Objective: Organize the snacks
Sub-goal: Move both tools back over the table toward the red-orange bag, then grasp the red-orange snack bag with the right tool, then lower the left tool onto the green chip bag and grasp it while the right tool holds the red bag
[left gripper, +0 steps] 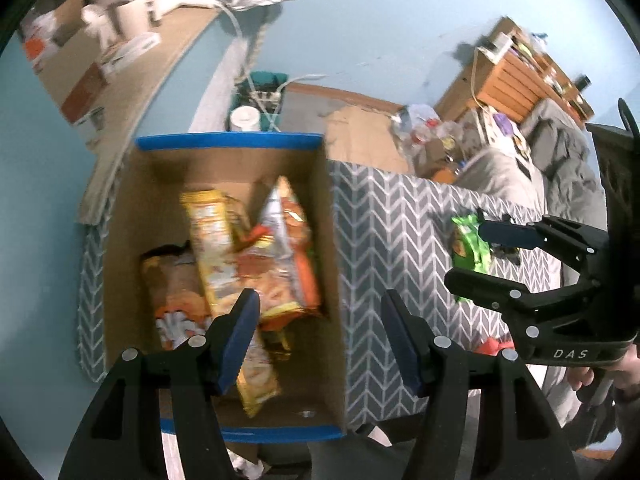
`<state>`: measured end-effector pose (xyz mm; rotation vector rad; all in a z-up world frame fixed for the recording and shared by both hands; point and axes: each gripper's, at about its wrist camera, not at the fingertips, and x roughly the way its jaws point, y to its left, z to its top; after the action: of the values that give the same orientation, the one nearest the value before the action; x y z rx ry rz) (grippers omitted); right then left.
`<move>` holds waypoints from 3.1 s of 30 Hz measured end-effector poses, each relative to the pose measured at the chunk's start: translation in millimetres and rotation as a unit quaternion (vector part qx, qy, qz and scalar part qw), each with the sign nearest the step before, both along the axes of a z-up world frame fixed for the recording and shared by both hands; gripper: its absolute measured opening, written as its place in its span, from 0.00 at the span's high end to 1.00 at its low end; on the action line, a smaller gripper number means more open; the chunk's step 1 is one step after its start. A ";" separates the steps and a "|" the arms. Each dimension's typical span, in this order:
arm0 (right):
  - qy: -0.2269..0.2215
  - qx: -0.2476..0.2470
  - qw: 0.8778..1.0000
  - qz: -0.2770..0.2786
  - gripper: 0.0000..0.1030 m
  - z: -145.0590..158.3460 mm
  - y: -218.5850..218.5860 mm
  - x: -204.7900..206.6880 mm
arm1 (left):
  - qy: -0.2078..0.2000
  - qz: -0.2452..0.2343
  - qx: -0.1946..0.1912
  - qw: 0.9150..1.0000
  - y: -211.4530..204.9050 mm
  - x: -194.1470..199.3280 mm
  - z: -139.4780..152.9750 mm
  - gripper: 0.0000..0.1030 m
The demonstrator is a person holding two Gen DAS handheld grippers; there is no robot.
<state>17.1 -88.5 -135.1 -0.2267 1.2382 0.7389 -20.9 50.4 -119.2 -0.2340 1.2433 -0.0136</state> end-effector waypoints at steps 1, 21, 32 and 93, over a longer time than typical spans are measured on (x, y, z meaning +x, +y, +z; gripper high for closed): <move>0.001 -0.001 1.000 -0.005 0.31 -0.3 -4.9 -0.8 | 0.002 -0.006 -0.002 1.000 -5.0 0.9 -0.8 0.38; 0.067 -0.051 0.994 -0.065 0.25 -56.1 -142.8 -43.1 | 0.052 -0.099 -0.028 0.993 -119.8 -4.1 -44.8 0.37; 0.097 -0.084 0.991 0.033 0.25 -99.7 -180.6 -78.4 | 0.080 -0.032 -0.036 0.996 -148.5 -43.0 -74.6 0.37; 0.136 -0.029 0.938 -0.319 0.47 -153.9 -353.8 -11.6 | 0.121 -0.028 -0.088 0.988 -255.1 95.3 -130.0 0.24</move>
<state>5.5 -442.4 -289.0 0.2375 1.4877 0.1695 74.4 -204.7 -249.2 -0.3620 1.4922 -0.1484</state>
